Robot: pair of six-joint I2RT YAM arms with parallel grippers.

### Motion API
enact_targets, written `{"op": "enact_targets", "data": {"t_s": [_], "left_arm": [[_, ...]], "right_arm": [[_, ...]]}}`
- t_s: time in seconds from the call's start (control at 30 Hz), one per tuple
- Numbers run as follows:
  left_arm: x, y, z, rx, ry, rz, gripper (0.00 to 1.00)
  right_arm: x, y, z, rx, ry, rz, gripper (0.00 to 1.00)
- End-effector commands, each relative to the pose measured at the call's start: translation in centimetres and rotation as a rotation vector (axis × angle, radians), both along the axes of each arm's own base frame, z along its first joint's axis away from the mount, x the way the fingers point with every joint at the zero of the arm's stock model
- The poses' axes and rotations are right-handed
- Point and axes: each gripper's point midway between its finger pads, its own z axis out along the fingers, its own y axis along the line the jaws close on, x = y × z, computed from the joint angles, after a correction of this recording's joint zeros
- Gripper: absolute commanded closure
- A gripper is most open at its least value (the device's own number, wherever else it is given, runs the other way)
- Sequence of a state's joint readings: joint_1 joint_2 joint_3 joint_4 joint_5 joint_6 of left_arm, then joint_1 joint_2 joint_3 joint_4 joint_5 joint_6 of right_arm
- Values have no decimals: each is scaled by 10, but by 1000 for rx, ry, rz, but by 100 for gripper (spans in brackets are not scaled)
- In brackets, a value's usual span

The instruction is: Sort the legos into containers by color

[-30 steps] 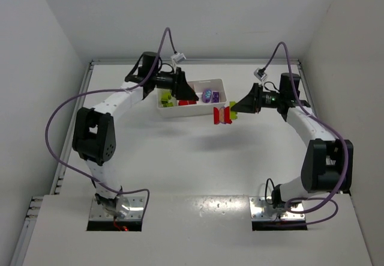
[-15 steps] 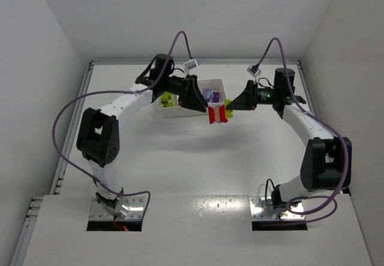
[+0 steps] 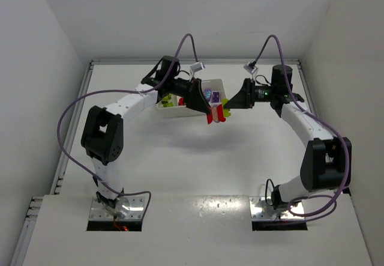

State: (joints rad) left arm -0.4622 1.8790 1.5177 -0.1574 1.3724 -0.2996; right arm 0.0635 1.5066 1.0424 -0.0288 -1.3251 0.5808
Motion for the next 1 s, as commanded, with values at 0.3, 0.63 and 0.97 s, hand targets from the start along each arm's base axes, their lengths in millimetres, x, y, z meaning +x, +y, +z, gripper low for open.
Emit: {"op": "enact_targets", "data": {"t_s": [0.3, 0.63, 0.97], "left_arm": [[-9, 20, 10, -37, -62, -18, 99], [17, 61, -16, 44, -88, 151, 99], [48, 99, 6, 93, -217, 371, 99]], "right_arm": [[9, -20, 17, 14, -93, -39, 100], [17, -44, 8, 2, -84, -125, 100], [71, -17, -13, -159, -128, -210, 100]]}}
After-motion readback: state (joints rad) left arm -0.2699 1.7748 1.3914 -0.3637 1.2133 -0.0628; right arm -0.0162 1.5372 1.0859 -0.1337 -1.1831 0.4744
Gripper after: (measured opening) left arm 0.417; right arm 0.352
